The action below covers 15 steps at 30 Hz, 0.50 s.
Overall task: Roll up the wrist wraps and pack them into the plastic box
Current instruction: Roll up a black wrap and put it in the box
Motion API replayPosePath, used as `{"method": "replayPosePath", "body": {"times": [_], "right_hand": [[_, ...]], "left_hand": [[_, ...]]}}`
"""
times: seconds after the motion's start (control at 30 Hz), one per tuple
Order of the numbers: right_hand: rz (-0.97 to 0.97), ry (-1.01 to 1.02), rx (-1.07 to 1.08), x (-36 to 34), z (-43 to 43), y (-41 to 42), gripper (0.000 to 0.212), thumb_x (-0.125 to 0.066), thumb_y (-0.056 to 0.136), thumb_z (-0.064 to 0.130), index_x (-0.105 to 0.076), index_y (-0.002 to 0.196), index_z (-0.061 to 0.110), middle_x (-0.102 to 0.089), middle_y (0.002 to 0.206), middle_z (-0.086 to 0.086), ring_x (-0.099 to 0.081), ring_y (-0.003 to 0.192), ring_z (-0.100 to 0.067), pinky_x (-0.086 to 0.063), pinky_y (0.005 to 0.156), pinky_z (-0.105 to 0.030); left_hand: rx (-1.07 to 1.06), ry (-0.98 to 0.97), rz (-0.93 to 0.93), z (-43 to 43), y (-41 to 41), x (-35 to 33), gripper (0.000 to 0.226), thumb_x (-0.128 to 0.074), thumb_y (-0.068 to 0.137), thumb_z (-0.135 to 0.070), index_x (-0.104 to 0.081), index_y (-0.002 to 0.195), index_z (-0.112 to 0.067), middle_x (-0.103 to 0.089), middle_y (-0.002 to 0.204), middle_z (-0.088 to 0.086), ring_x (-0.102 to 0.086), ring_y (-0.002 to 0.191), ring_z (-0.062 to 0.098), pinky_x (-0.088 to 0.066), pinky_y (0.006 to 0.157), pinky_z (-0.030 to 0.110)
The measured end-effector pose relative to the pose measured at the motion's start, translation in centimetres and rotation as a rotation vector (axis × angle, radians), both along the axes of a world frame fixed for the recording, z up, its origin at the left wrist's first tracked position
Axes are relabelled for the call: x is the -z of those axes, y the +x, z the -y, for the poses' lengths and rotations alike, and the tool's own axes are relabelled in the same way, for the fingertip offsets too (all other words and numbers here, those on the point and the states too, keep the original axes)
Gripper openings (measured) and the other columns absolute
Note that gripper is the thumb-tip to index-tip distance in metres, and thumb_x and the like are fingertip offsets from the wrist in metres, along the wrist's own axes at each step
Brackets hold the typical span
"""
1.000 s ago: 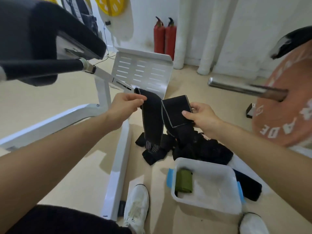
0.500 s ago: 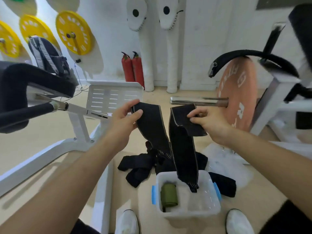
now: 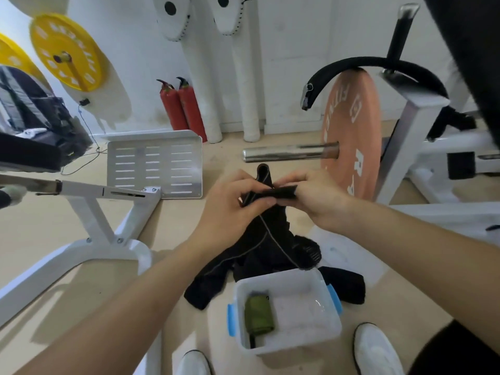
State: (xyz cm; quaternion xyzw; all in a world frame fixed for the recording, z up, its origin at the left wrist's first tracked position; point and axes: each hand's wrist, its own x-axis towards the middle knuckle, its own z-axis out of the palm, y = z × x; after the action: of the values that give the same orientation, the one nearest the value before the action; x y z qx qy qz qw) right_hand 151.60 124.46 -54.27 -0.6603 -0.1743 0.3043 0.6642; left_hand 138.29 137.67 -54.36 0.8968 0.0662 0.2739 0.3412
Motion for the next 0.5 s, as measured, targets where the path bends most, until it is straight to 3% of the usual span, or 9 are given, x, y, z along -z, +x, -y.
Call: {"method": "replayPosePath", "body": {"times": [0.07, 0.13, 0.2, 0.27, 0.37, 0.43, 0.5], "right_hand": [[-0.041, 0.024, -0.042, -0.1, 0.1, 0.2, 0.017, -0.058, 0.097, -0.001, -0.07, 0.108, -0.008, -0.069, 0.11, -0.024, -0.071, 0.087, -0.026, -0.061, 0.068, -0.024], [0.029, -0.011, -0.097, -0.5, 0.5, 0.5, 0.022, -0.056, 0.102, 0.014, -0.071, 0.11, 0.0, -0.071, 0.108, -0.017, -0.068, 0.078, -0.024, -0.059, 0.064, -0.025], [0.2, -0.078, -0.16, -0.9, 1.2, 0.8, 0.022, -0.055, 0.103, 0.029, -0.074, 0.106, 0.018, -0.074, 0.095, 0.005, -0.06, 0.069, -0.013, -0.05, 0.06, -0.022], [0.363, -0.082, -0.224, -1.2, 1.6, 0.9, 0.017, -0.057, 0.1, 0.037, -0.073, 0.101, 0.034, -0.073, 0.085, 0.021, -0.058, 0.07, 0.0, -0.044, 0.063, -0.016], [0.398, 0.041, -0.222, -1.4, 1.6, 0.4, 0.015, -0.07, 0.093, 0.025, -0.072, 0.106, 0.03, -0.076, 0.085, 0.013, -0.07, 0.083, 0.001, -0.051, 0.073, -0.013], [0.454, 0.095, -0.2, -1.3, 1.6, 0.2, 0.033, -0.074, 0.089, 0.01, -0.067, 0.118, 0.025, -0.076, 0.087, 0.003, -0.074, 0.087, -0.014, -0.058, 0.079, -0.023], [0.547, 0.129, -0.198, -1.2, 1.5, 0.1, 0.054, -0.074, 0.087, 0.001, -0.056, 0.132, 0.026, -0.075, 0.101, -0.003, -0.073, 0.084, -0.024, -0.062, 0.079, -0.033]], "left_hand": [[-0.051, -0.121, -0.003, -0.5, 0.5, 0.4, 0.024, -0.079, 0.087, -0.026, -0.068, 0.075, -0.043, -0.062, 0.085, -0.014, -0.059, 0.081, 0.006, -0.043, 0.072, 0.027], [-0.077, -0.262, -0.017, -1.2, 0.7, 0.6, 0.017, -0.077, 0.089, -0.028, -0.071, 0.075, -0.033, -0.068, 0.087, -0.008, -0.067, 0.086, 0.014, -0.055, 0.078, 0.043], [-0.084, -0.399, -0.033, -1.6, 0.7, 0.7, 0.01, -0.076, 0.091, -0.029, -0.075, 0.083, -0.024, -0.075, 0.092, 0.003, -0.072, 0.092, 0.025, -0.058, 0.089, 0.053], [-0.085, -0.516, -0.051, -1.5, 0.8, 0.5, 0.01, -0.074, 0.093, -0.024, -0.077, 0.087, -0.016, -0.077, 0.09, 0.006, -0.075, 0.091, 0.026, -0.061, 0.086, 0.046], [-0.032, -0.591, -0.105, -1.3, 0.8, 0.3, 0.014, -0.073, 0.093, -0.022, -0.075, 0.089, -0.009, -0.077, 0.085, 0.007, -0.076, 0.083, 0.024, -0.058, 0.073, 0.034], [-0.009, -0.592, -0.128, -1.0, 0.6, 0.2, 0.013, -0.073, 0.093, -0.021, -0.075, 0.087, -0.009, -0.076, 0.081, 0.005, -0.075, 0.079, 0.021, -0.057, 0.07, 0.03], [-0.015, -0.609, -0.128, -0.8, 0.5, 0.2, 0.013, -0.074, 0.093, -0.021, -0.075, 0.086, -0.011, -0.076, 0.08, 0.004, -0.075, 0.079, 0.021, -0.059, 0.072, 0.032]]}}
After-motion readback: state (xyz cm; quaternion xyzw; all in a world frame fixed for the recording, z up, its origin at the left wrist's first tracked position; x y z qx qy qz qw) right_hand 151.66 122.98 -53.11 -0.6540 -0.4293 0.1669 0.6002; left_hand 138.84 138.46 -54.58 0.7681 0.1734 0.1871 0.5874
